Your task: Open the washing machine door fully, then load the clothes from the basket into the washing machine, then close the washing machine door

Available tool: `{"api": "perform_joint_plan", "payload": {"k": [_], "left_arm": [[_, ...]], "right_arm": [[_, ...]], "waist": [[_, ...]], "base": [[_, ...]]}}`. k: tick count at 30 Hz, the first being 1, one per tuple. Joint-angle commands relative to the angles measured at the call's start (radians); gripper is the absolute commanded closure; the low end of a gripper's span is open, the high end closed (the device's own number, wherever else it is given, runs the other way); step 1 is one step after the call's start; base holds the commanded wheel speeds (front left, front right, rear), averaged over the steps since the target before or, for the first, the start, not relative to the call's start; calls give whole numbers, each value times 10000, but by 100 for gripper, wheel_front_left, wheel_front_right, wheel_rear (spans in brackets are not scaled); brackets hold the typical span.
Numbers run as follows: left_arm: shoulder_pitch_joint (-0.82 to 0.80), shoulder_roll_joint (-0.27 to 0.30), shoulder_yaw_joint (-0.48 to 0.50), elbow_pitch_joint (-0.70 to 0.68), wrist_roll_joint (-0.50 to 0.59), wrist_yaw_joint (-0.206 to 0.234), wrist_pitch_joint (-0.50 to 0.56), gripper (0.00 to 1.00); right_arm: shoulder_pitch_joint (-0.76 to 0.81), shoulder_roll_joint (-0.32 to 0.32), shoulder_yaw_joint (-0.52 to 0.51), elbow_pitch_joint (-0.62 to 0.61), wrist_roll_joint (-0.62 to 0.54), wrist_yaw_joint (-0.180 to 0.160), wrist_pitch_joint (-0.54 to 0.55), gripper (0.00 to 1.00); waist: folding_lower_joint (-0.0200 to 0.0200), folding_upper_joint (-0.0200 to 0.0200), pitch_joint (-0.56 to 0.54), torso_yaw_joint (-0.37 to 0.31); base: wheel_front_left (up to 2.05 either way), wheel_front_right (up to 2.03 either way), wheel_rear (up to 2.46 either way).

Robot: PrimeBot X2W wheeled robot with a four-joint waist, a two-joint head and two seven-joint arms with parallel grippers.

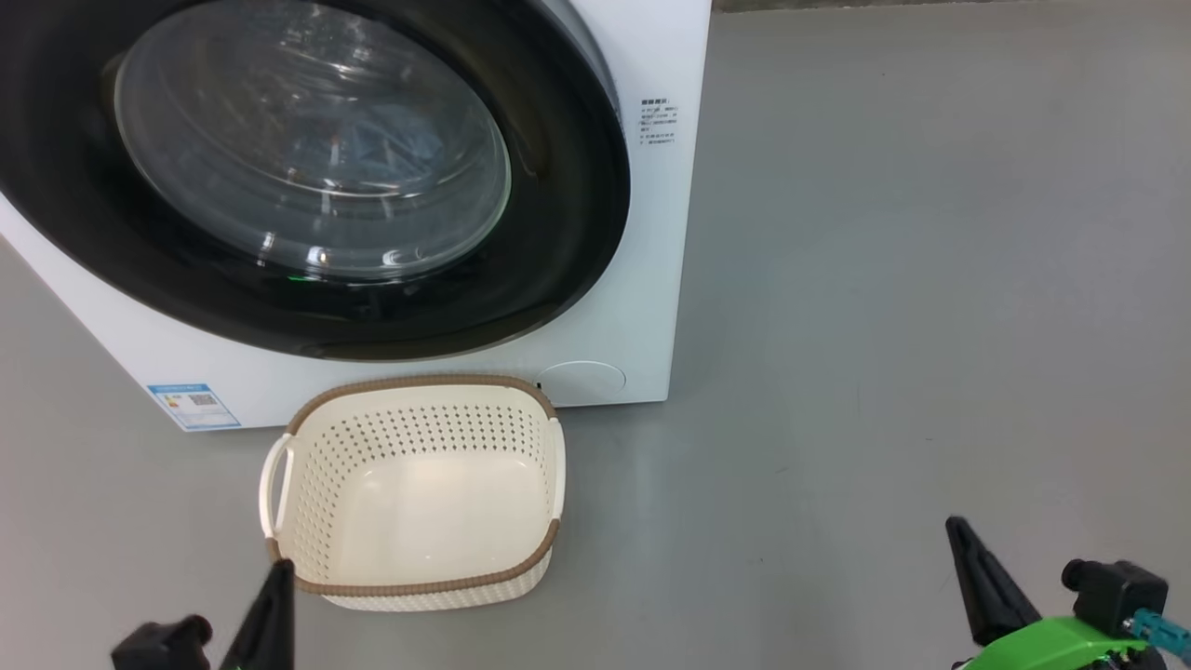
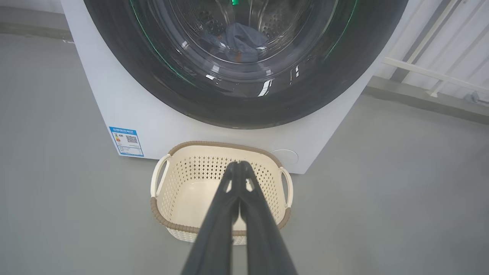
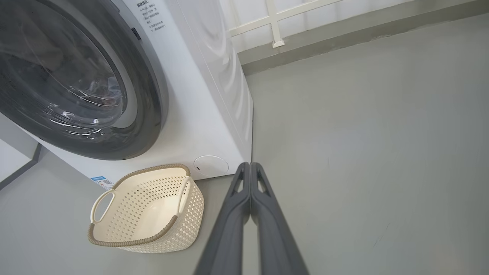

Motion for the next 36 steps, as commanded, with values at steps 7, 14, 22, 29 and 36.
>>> {"api": "perform_joint_plan", "payload": {"k": [7,14,22,29,36], "left_arm": [[-130,70,209,-222,-817,-1,248,100],[-184,2,336,-257,-1474,-2,450,100],[-222,-66,465,-304,-2125,-4,652,100],[-258,-135,595,-354,-2779,-5,856,100],[-293,-204,725,-405,-3431,-6,1061,100]], "right_arm": [[-99,-5,-130,-276,770,-2,253,100],[-137,84,-224,-343,1393,-3,460,100],[-160,173,-318,-421,2009,-5,666,100],[-181,263,-413,-501,2629,-6,874,100],[-201,353,-508,-582,3248,-7,1081,100]], "waist": [[13,0,-65,2],[1,0,-81,3],[1,0,-116,4],[1,0,-151,6],[1,0,-187,7]], "base": [[0,0,0],[0,0,0],[0,0,0],[0,0,0],[0,0,0]]}}
